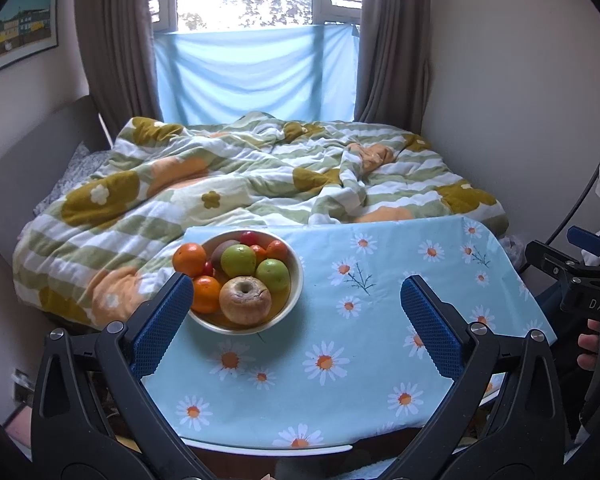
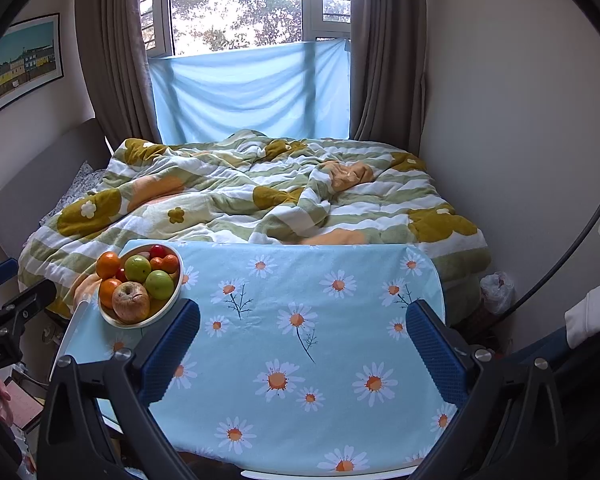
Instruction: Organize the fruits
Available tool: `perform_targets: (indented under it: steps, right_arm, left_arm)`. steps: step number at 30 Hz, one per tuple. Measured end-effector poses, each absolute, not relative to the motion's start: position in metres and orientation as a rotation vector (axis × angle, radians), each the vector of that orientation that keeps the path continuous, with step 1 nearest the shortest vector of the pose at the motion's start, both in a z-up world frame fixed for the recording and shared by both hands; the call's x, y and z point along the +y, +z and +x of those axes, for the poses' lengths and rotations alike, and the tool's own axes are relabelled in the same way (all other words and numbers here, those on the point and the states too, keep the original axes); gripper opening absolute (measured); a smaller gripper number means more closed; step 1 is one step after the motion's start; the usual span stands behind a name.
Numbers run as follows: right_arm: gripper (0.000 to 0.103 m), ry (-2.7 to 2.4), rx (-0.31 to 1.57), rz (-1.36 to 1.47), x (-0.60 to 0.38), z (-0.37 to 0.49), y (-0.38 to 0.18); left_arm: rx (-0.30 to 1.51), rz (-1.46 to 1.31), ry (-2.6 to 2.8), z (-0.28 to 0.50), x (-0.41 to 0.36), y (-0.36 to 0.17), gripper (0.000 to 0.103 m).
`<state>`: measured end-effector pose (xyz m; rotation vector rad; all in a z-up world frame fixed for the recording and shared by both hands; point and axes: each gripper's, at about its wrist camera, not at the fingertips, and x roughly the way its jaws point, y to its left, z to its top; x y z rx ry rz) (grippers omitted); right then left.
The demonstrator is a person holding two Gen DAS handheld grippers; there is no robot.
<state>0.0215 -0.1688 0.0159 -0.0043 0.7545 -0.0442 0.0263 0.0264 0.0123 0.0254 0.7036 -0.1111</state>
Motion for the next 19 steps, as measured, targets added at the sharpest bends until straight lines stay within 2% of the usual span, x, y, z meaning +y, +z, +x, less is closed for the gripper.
perform_targets:
  steps: [7,19]
  right_arm:
    - [0.103,-0.045,0.753,-0.003,-0.169,0.021,0.016]
    - [0.103,-0.044,0.753,-0.002,-0.169,0.020,0.014]
  left_arm:
    - [0.696,-0.003,-0.105,0.024,0.032,0.011,0.103]
    - [0.623,0.117,-0.058,0.012,0.023,0.011,0.103]
